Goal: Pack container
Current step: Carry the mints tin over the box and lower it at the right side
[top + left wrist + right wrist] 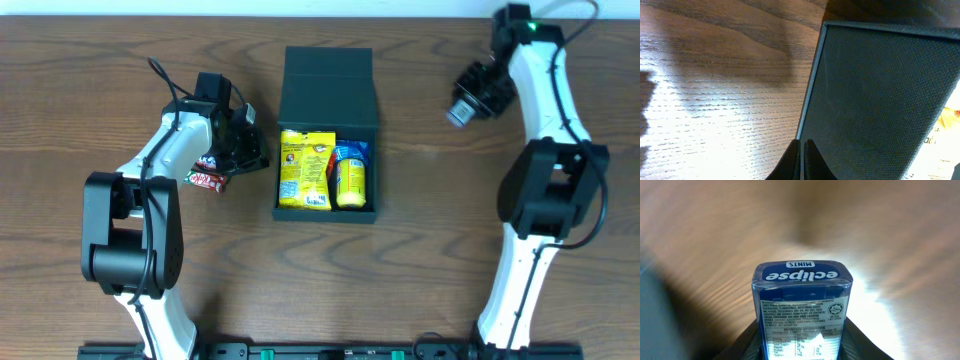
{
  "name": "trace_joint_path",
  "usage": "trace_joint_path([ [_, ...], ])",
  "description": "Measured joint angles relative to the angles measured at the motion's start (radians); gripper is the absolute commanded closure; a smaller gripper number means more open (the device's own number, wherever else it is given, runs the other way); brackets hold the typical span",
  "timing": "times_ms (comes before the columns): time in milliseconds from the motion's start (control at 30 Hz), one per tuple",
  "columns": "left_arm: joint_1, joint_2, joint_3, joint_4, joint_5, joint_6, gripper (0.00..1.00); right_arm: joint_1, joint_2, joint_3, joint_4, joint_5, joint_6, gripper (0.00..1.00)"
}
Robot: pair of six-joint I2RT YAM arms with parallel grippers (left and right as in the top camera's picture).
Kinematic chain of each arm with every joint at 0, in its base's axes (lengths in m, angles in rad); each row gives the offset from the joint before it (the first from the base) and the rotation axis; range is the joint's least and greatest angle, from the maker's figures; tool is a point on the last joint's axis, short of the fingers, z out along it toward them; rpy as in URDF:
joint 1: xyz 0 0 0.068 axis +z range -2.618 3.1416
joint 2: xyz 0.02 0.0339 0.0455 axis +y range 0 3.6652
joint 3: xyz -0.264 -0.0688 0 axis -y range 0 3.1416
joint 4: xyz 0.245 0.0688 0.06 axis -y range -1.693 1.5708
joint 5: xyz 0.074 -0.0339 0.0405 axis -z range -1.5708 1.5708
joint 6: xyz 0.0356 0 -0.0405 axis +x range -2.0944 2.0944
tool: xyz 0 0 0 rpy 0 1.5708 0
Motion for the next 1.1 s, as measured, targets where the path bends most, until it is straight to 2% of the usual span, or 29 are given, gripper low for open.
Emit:
trace_joint_path([
  [167, 0.0, 0.0, 0.0, -0.004, -0.002, 0.0, 0.94, 0.135, 0.0, 0.127, -0.082, -0.042, -0.242, 0.99],
  [400, 0.0, 0.0, 0.0, -0.005, -0.002, 0.0, 0.94, 0.333, 0.0, 0.174, -0.273, -0.037, -0.513, 0.99],
  [500, 0.0, 0.0, 0.0, -0.004, -0.002, 0.0, 0.94, 0.377, 0.0, 0.174, -0.324, 0.023, -0.52, 0.98],
  [733, 0.0, 0.0, 0.0, -0.004, -0.002, 0.0, 0.94, 0.409, -0.038, 0.148, -0.368, 0.172, -0.426, 0.99],
  [967, 0.0, 0.0, 0.0, -0.003, -0.002, 0.0, 0.94, 0.345, -0.425, -0.279, -0.169, 0.184, -0.404, 0.99],
  [1100, 0.0, 0.0, 0.0, -0.003, -0.002, 0.0, 0.94, 0.39, -0.488, -0.391, -0.122, 0.23, -0.34, 0.99],
])
